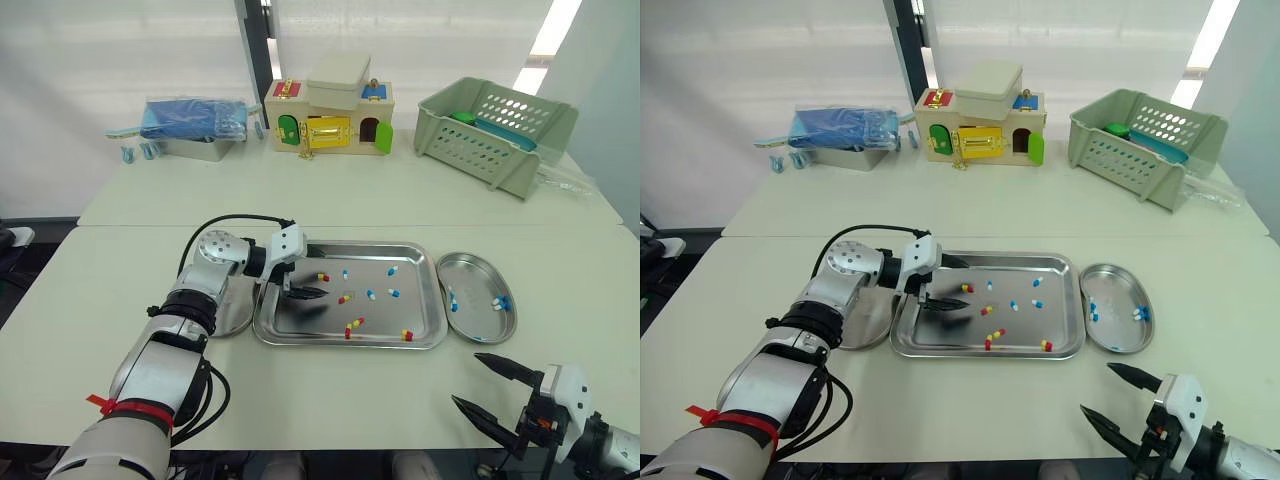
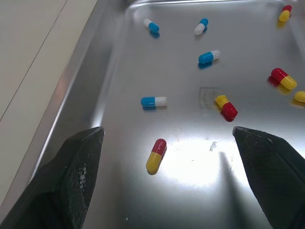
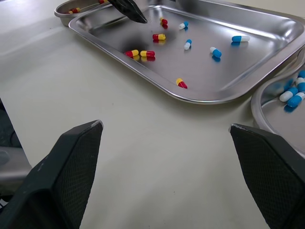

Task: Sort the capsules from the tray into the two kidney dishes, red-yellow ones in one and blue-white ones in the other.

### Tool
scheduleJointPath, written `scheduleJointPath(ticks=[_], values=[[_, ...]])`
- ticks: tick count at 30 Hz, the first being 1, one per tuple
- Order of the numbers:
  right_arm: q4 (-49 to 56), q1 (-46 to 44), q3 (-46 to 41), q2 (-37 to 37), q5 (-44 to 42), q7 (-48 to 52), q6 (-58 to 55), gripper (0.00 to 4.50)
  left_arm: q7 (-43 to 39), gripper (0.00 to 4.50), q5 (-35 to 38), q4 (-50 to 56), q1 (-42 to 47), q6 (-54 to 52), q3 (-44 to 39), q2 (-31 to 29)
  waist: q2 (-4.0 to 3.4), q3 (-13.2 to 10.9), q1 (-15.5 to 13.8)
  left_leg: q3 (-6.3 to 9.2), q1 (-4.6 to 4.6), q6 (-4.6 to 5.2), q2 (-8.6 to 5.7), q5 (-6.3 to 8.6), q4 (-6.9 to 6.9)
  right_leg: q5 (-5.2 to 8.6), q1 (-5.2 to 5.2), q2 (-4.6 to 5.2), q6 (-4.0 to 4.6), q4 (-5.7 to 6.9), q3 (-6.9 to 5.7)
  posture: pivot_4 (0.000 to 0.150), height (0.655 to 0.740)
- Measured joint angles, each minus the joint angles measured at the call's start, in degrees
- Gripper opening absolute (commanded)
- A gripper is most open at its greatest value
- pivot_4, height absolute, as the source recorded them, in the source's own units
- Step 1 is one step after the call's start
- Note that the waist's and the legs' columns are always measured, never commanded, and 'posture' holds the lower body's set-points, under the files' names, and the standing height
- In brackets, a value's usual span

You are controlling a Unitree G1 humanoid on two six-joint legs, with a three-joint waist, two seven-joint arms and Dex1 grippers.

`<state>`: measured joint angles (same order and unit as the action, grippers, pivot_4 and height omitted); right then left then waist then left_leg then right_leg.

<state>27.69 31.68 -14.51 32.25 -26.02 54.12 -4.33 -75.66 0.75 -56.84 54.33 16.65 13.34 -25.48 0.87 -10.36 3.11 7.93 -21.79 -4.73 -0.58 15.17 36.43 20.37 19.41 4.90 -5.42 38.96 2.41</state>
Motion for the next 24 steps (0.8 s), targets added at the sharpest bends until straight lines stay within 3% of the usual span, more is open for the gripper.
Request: scheduleJointPath(ticks=[7,11,21,22,24], values=[[2.55,-1.40,1.22,0.05,-0.01,-2.72,-2.78,4.48,0.63,4.50,-4.00,-4.34,2.36,-2.58,0.33,1.57,0.00,0.00,0.10,0.03,-0.03,0.00,-0.01,0.00,0.05,0.00,0.00,0.00,0.00,0.02,-0.02,0.150,0.7400],[2.93,-1.66,1.34,0.13,-0.01,-3.43,-3.62,4.50,0.87,3.58,-5.40,-4.43,3.17,-3.50,0.34,2.38,0.00,0.00,0.08,0.03,-0.05,0.00,-0.02,0.00,0.14,0.00,0.00,0.00,0.00,0.04,-0.03,0.150,0.7400],[3.68,-0.77,1.34,0.22,-0.10,-4.16,-3.88,4.50,-0.58,0.25,-6.98,-4.17,3.33,-4.04,0.37,2.46,0.00,0.00,0.13,0.03,-0.04,0.01,-0.02,0.01,0.22,0.00,-0.03,0.00,-0.01,0.08,-0.03,0.150,0.7400],[3.68,-0.78,1.34,0.23,-0.11,-4.16,-3.88,4.50,-0.67,0.04,-7.02,-4.16,3.33,-4.08,0.37,2.41,0.00,0.00,0.13,0.03,-0.04,0.01,-0.01,0.01,0.23,0.00,-0.04,0.00,-0.01,0.08,-0.03,0.150,0.7400],[3.69,-0.76,1.34,0.29,-0.12,-4.16,-3.88,4.50,-0.85,0.04,-7.22,-4.01,3.36,-4.22,0.37,2.14,0.00,0.00,0.13,0.03,-0.04,0.01,-0.01,0.00,0.23,0.00,-0.04,0.00,-0.01,0.09,-0.03,0.150,0.7400]])
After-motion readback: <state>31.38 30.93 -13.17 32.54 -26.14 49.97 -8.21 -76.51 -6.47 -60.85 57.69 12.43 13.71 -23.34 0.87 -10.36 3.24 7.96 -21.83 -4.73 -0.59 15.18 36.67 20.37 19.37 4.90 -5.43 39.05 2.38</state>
